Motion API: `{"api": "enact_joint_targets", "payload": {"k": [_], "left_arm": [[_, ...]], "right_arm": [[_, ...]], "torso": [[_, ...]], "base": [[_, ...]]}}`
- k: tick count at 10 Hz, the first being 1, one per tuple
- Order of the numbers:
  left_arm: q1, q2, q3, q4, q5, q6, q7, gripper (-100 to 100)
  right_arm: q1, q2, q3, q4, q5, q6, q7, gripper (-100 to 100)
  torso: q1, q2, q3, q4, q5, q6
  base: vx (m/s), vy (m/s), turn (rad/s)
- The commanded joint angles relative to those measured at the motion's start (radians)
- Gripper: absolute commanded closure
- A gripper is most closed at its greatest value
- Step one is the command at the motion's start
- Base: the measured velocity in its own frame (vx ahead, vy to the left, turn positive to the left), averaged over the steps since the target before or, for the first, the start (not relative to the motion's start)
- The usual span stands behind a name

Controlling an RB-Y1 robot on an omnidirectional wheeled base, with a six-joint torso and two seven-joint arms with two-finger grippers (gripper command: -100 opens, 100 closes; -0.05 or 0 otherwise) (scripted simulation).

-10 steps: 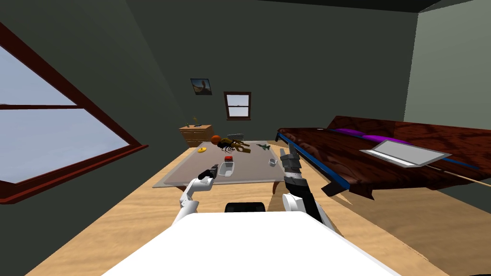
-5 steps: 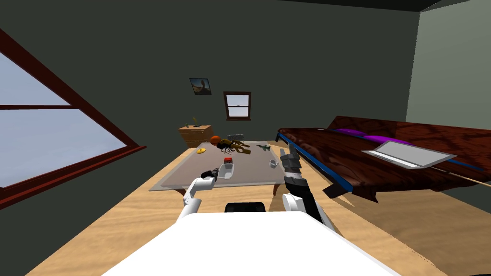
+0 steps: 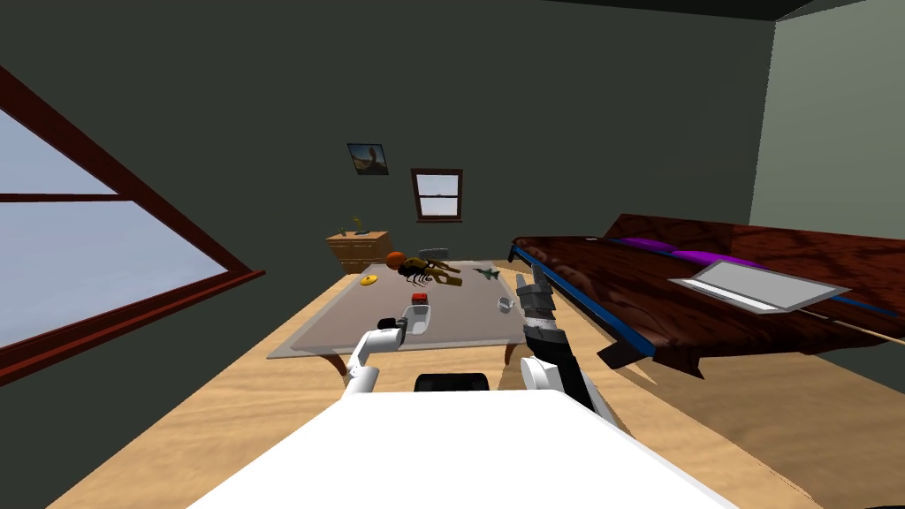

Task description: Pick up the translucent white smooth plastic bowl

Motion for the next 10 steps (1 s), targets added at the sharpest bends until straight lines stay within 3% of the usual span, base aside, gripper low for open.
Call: {"api": "enact_joint_targets", "payload": {"k": [1, 2, 3, 4, 7, 8, 9, 10], "left_arm": [[-0.006, -0.031, 0.005, 0.022, 0.003, 0.030, -0.005, -100], [-0.005, -0.019, 0.003, 0.021, 0.001, 0.013, -0.003, -100], [-0.006, -0.021, 0.003, 0.024, 0.001, 0.015, -0.003, 0], [-0.011, -0.020, 0.003, 0.054, 0.000, -0.011, -0.001, -100], [-0.021, -0.019, 0.002, 0.115, -0.002, -0.063, 0.004, -100], [-0.019, -0.019, 0.002, 0.102, 0.000, -0.051, 0.002, -100], [-0.019, -0.019, 0.002, 0.104, 0.000, -0.055, 0.002, 100], [-0.019, -0.019, 0.002, 0.104, 0.000, -0.054, 0.002, 100]], "right_arm": [[0.000, 0.000, 0.000, 0.000, 0.000, 0.000, 0.000, 0], [0.000, 0.000, 0.000, 0.000, 0.000, 0.000, 0.000, 0], [0.000, 0.000, 0.000, 0.000, 0.000, 0.000, 0.000, 0], [0.000, 0.000, 0.000, 0.000, 0.000, 0.000, 0.000, 0], [0.000, 0.000, 0.000, 0.000, 0.000, 0.000, 0.000, 0], [0.000, 0.000, 0.000, 0.000, 0.000, 0.000, 0.000, 0], [0.000, 0.000, 0.000, 0.000, 0.000, 0.000, 0.000, 0], [0.000, 0.000, 0.000, 0.000, 0.000, 0.000, 0.000, 0]], "torso": [[0.000, 0.000, 0.000, 0.000, 0.000, 0.000], [0.000, 0.000, 0.000, 0.000, 0.000, 0.000], [0.000, 0.002, 0.001, 0.000, 0.000, 0.000], [0.000, 0.003, 0.002, 0.001, 0.000, 0.000], [0.000, 0.002, 0.001, 0.000, 0.000, 0.000], [0.000, 0.002, 0.001, 0.000, 0.000, 0.000], [0.000, 0.003, 0.002, 0.001, 0.000, 0.000], [0.000, 0.004, 0.002, 0.001, 0.000, 0.000]], "base": [[0.052, 0.008, -0.006], [0.020, 0.002, -0.002], [0.000, 0.000, 0.000], [0.017, 0.002, 0.000], [0.033, 0.008, 0.000], [0.014, 0.003, 0.000], [0.000, 0.000, 0.000], [0.000, 0.000, 0.000]]}}
